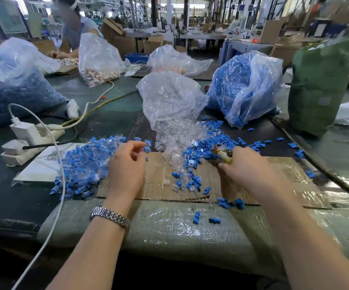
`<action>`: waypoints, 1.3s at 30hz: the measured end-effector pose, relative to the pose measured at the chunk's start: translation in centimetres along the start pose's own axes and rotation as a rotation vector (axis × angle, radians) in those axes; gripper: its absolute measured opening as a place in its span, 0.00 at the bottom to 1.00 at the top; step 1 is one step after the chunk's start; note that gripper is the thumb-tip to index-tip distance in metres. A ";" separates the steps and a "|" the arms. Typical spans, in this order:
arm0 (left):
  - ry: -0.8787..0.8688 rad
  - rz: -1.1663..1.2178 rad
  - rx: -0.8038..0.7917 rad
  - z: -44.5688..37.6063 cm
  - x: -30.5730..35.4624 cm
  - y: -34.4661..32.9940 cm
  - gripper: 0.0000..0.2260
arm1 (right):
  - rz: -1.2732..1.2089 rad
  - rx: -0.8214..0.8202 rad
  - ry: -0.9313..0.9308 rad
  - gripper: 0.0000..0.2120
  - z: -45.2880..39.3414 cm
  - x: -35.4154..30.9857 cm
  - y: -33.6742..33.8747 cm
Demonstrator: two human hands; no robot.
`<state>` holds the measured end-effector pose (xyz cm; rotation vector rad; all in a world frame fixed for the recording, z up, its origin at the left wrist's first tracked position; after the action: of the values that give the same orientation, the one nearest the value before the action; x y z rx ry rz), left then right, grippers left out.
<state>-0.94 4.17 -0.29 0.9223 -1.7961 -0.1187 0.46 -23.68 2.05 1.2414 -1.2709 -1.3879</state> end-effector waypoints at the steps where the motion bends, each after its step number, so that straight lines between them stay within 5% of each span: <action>1: -0.007 -0.007 -0.104 0.0 0.3 -0.6 0.12 | 0.010 0.010 -0.005 0.19 -0.1 0.1 -0.4; 6: 0.077 -0.211 -0.263 0.0 0.2 -1.7 0.20 | 0.042 0.026 -0.033 0.29 -0.3 0.1 -1.2; 11: -0.029 -0.088 -0.225 1.0 0.9 -1.0 0.10 | -0.048 -0.019 -0.016 0.31 0.1 0.1 -0.5; 15: -0.064 0.084 -0.371 2.0 1.6 -0.8 0.03 | -0.217 -0.039 0.068 0.20 1.0 -0.2 1.4; 18: -0.091 0.158 -0.509 2.6 1.9 -0.5 0.03 | -0.315 -0.208 0.194 0.10 2.4 -0.2 2.6; 23: -0.110 0.048 -0.729 3.4 1.7 -0.8 0.12 | -0.181 -0.482 0.298 0.12 4.6 -0.6 2.8; 35: -0.191 -0.156 -0.600 2.5 2.8 -1.8 0.04 | -0.173 -0.272 0.290 0.04 2.8 -2.7 1.8; 39: -0.125 -0.015 -0.527 1.9 3.6 -2.3 0.04 | -0.218 -0.140 0.216 0.06 1.7 -3.1 1.9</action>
<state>-1.81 -0.36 0.49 0.5565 -1.7459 -0.6388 -0.85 -20.64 4.25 1.4211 -0.8973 -1.4250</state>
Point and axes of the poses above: each hand's wrist, its own z-axis away from the middle knuckle, its own y-axis out of the back of the hand, x = y × z, the point moved 3 cm from there along -z, towards the middle knuckle, and after that the axes turned 1 degree about x, right-handed, at the moved point
